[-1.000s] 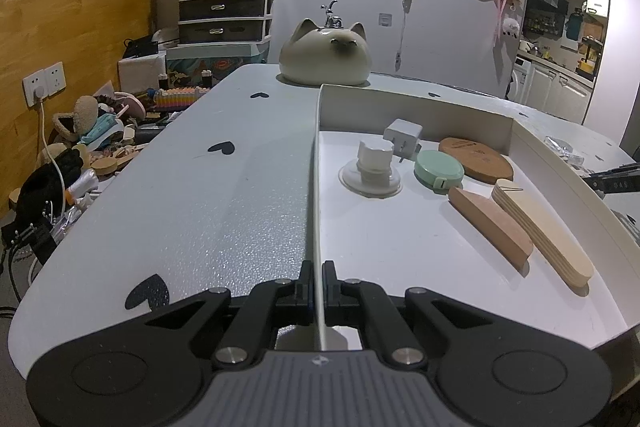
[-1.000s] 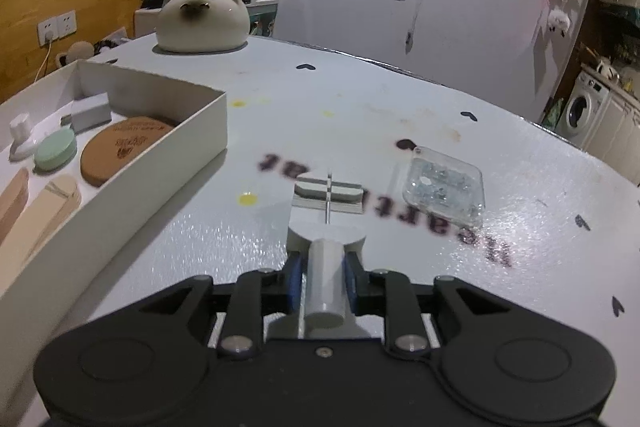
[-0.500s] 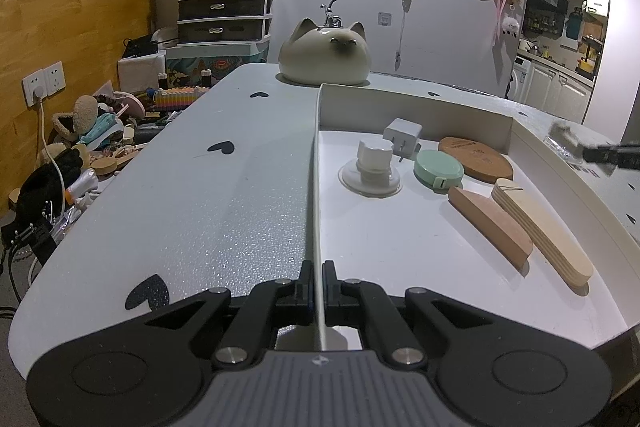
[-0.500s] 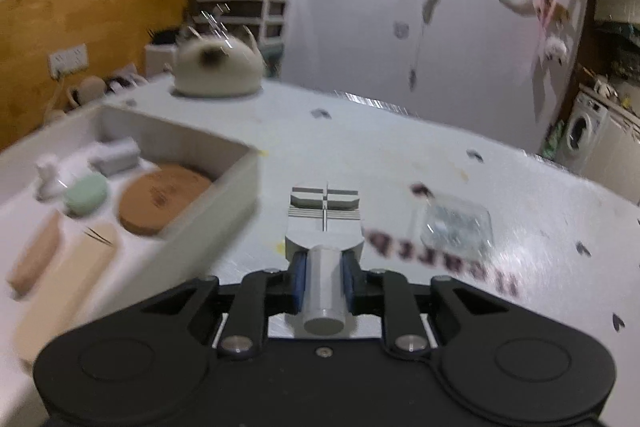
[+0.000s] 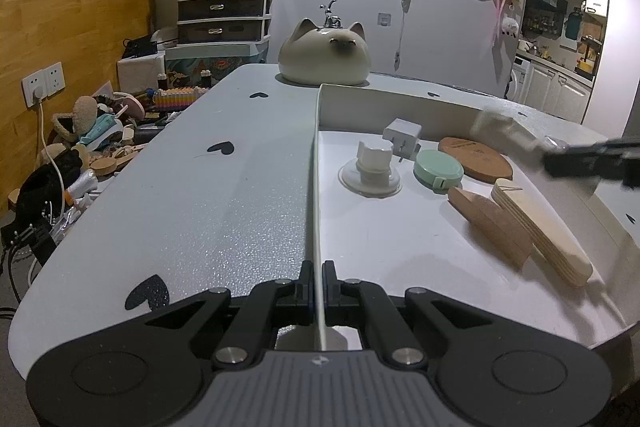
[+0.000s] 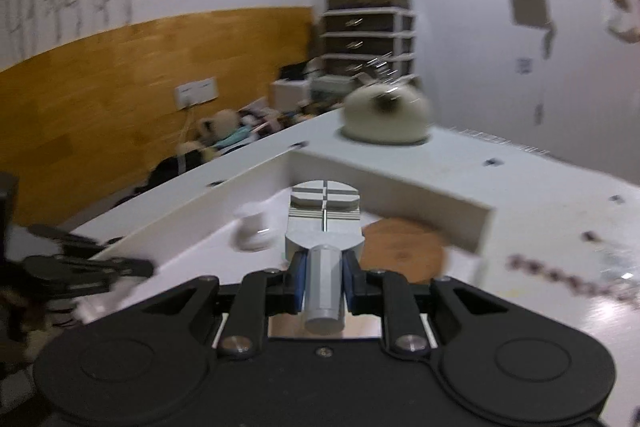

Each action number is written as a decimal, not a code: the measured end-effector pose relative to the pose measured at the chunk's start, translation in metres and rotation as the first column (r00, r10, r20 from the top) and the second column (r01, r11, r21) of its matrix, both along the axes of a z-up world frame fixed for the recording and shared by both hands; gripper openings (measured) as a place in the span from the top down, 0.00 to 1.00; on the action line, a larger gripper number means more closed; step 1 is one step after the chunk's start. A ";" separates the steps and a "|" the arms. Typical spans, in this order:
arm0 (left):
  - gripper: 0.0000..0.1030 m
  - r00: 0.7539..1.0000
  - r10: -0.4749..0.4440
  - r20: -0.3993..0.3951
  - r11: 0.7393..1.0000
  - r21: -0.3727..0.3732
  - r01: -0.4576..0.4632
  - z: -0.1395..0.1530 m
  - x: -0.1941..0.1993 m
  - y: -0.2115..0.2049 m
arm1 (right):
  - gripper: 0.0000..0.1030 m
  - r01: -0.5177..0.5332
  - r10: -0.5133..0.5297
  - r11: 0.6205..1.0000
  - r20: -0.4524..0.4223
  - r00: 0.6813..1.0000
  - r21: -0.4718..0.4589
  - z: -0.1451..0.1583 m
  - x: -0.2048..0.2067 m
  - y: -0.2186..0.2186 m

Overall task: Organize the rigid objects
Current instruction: 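Carry the white plastic tool into the tray beside the knob and release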

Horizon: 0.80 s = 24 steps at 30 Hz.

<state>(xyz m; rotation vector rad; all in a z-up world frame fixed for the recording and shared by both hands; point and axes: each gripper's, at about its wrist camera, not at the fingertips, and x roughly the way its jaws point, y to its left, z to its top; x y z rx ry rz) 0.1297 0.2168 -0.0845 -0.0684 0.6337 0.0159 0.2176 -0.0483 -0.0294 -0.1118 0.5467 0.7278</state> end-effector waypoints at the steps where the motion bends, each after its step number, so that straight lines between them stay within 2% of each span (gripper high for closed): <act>1: 0.98 1.000 0.000 0.001 1.000 0.000 0.000 0.000 0.000 0.000 | 0.81 -0.013 0.013 1.000 -0.016 1.000 -0.003 -0.003 -0.001 0.008; 7: 0.98 1.000 -0.004 0.010 1.000 0.003 0.004 -0.001 -0.001 0.000 | 0.81 -0.092 0.089 0.996 -0.099 0.991 -0.022 -0.020 -0.007 0.055; 12: 0.97 1.000 -0.016 0.011 1.000 0.006 0.015 -0.001 -0.001 0.000 | 0.81 -0.083 0.075 0.994 -0.124 0.990 -0.065 -0.029 -0.006 0.082; 19: 0.97 1.000 -0.028 0.011 1.000 0.015 0.028 -0.001 -0.002 0.000 | 0.81 -0.066 0.049 0.992 -0.159 0.986 -0.105 -0.033 0.002 0.092; 21: 0.97 1.000 -0.027 0.012 1.000 0.012 0.026 -0.001 -0.002 0.000 | 0.79 -0.069 0.050 0.993 -0.180 0.982 -0.101 -0.033 0.003 0.091; 23: 0.97 1.000 -0.026 0.012 1.000 0.011 0.026 0.000 -0.003 0.000 | 0.66 -0.069 0.049 0.993 -0.190 0.981 -0.096 -0.031 0.004 0.089; 24: 0.97 1.000 -0.026 0.012 1.000 0.011 0.026 0.000 -0.003 0.000 | 0.63 -0.067 0.048 0.993 -0.190 0.981 -0.094 -0.030 0.003 0.088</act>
